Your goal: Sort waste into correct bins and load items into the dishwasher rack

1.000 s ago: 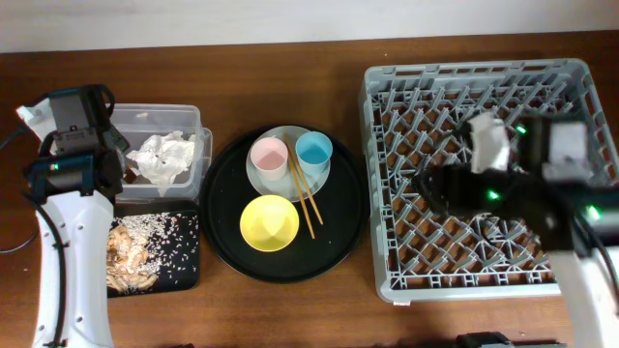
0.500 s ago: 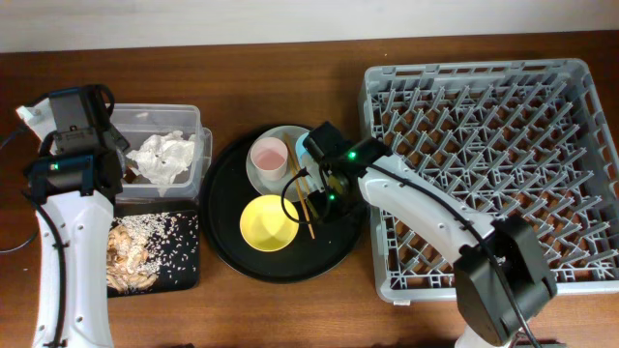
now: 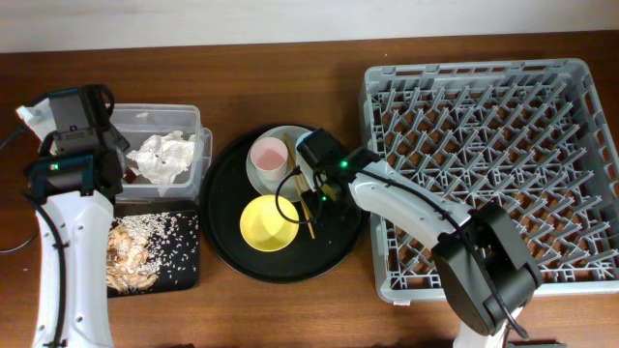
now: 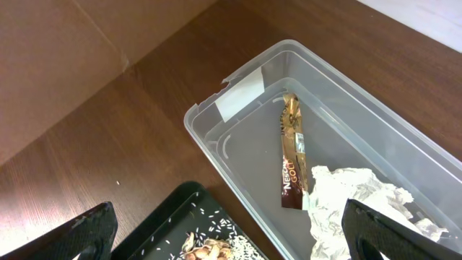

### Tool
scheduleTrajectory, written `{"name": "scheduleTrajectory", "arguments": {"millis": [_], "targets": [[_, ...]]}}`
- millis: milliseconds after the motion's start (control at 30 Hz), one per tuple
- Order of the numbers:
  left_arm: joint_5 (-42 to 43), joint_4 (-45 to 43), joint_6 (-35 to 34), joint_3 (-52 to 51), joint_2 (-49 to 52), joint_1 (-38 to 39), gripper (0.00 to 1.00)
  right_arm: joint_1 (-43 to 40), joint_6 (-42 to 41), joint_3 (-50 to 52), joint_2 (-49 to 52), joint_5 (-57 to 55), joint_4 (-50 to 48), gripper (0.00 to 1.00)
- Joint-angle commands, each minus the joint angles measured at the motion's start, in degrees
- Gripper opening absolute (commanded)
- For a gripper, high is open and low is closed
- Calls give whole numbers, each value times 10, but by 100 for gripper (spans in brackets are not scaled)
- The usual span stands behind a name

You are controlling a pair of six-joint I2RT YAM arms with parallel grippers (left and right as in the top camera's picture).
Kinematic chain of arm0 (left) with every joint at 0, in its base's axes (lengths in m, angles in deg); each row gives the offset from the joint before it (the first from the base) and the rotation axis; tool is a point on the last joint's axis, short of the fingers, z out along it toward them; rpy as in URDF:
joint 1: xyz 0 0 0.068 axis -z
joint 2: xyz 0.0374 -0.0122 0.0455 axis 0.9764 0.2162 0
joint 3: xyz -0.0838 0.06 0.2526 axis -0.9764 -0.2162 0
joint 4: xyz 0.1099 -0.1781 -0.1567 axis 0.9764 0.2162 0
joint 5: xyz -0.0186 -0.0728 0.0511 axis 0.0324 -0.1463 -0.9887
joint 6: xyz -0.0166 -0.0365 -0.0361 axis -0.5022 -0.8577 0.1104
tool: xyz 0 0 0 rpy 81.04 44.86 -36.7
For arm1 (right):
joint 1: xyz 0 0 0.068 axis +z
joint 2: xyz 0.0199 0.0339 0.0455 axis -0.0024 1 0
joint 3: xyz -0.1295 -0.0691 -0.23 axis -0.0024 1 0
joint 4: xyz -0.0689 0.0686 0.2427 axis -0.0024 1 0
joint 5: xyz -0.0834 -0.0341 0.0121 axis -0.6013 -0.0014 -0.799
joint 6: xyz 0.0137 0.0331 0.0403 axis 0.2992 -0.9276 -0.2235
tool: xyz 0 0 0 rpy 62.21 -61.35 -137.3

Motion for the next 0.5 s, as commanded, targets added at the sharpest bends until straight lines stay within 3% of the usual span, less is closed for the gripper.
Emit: {"name": "scheduleTrajectory", "arguments": {"millis": [0, 67, 100, 267, 400, 467], "targets": [[-8, 0, 5, 6, -5, -2, 99, 5, -10, 40, 3, -7, -30, 23], [-8, 0, 5, 6, -5, -2, 99, 5, -10, 44, 3, -7, -34, 14], [-8, 0, 5, 6, -5, -2, 99, 5, -10, 43, 2, -4, -34, 4], [-8, 0, 5, 6, -5, -1, 99, 3, -29, -32, -73, 29, 64, 4], [-8, 0, 5, 6, -5, -1, 99, -6, -47, -90, -188, -63, 144, 4], [-8, 0, 5, 6, -5, -1, 99, -69, -89, -90, -223, -106, 192, 4]]}}
